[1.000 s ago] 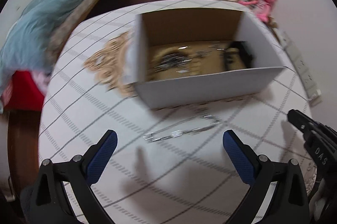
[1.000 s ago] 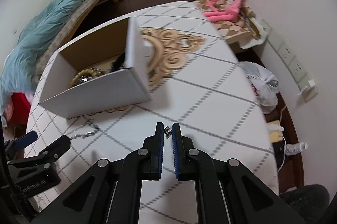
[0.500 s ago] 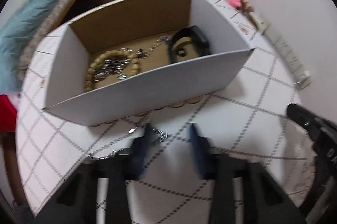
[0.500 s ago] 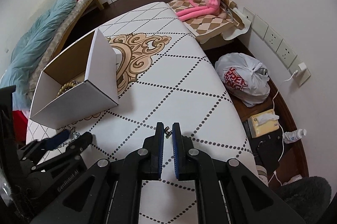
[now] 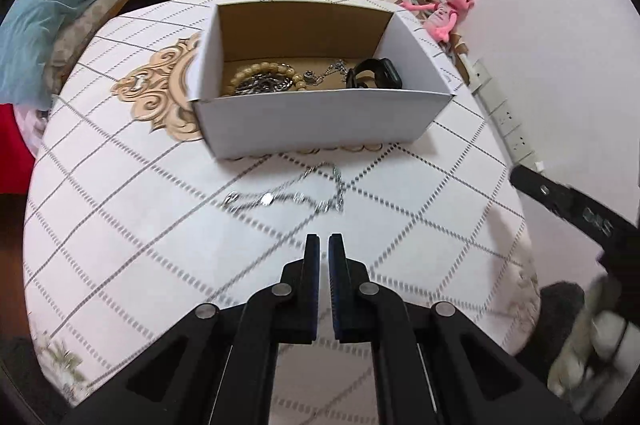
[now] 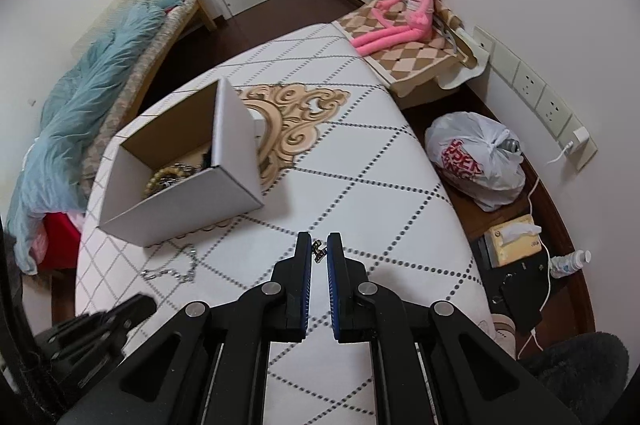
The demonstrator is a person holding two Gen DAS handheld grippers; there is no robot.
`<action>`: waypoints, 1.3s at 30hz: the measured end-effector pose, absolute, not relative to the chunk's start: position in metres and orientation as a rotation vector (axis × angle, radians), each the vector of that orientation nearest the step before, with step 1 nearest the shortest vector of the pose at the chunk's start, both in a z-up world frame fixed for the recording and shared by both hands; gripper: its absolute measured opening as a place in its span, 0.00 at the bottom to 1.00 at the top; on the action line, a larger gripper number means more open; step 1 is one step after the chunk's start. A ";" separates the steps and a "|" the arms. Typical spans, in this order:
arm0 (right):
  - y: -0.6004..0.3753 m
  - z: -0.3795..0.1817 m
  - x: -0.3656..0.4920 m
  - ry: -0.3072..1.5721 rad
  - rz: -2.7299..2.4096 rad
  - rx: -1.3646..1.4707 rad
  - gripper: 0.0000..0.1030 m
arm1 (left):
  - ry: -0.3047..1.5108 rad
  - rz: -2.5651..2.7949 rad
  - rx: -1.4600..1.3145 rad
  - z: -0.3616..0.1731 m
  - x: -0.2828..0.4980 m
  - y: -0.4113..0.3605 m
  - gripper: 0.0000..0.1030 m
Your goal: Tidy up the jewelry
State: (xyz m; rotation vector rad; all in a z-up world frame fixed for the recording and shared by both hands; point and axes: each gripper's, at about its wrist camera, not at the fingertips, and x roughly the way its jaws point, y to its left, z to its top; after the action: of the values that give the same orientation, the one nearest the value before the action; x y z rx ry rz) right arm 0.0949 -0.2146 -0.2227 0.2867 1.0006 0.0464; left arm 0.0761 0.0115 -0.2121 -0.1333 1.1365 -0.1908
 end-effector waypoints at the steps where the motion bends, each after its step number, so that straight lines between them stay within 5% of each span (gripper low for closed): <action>1: -0.212 -0.220 0.094 0.998 0.056 0.285 0.08 | 1.127 -0.192 -0.144 -0.207 0.072 0.014 0.02; 9: -0.203 -0.214 0.089 0.991 0.082 0.282 0.08 | 1.111 -0.201 -0.199 -0.202 0.086 0.015 0.10; 11: -0.204 -0.216 0.088 0.989 0.069 0.282 0.08 | 1.144 -0.166 -0.155 -0.211 0.100 0.008 0.39; 13: -0.209 -0.219 0.088 0.993 0.056 0.293 0.08 | 1.152 -0.161 -0.142 -0.222 0.111 0.004 0.54; 20: -0.223 -0.225 0.088 0.997 0.002 0.332 0.08 | 1.215 -0.174 0.089 -0.254 0.131 -0.040 0.55; 23: -0.227 -0.226 0.088 0.995 -0.005 0.342 0.08 | 1.175 -0.199 0.117 -0.255 0.126 -0.042 0.50; 24: -0.228 -0.226 0.088 0.995 -0.005 0.347 0.08 | 1.166 -0.198 0.117 -0.254 0.126 -0.040 0.41; 25: -0.230 -0.226 0.088 0.993 -0.006 0.350 0.08 | 1.156 -0.196 0.107 -0.253 0.126 -0.036 0.13; 28: -0.232 -0.225 0.088 0.987 -0.002 0.362 0.08 | 1.181 -0.208 -0.007 -0.251 0.127 -0.017 0.09; 29: -0.232 -0.225 0.088 0.985 0.000 0.361 0.08 | 1.175 -0.201 -0.037 -0.249 0.125 -0.010 0.00; 39: -0.226 -0.218 0.085 0.966 0.038 0.379 0.08 | 1.125 -0.214 -0.190 -0.209 0.086 0.028 0.00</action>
State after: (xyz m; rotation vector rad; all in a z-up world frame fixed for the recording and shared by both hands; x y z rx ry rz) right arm 0.0847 -0.2260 -0.2175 0.3789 0.9661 0.0381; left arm 0.0858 0.0283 -0.2094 -0.1896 1.1246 -0.2144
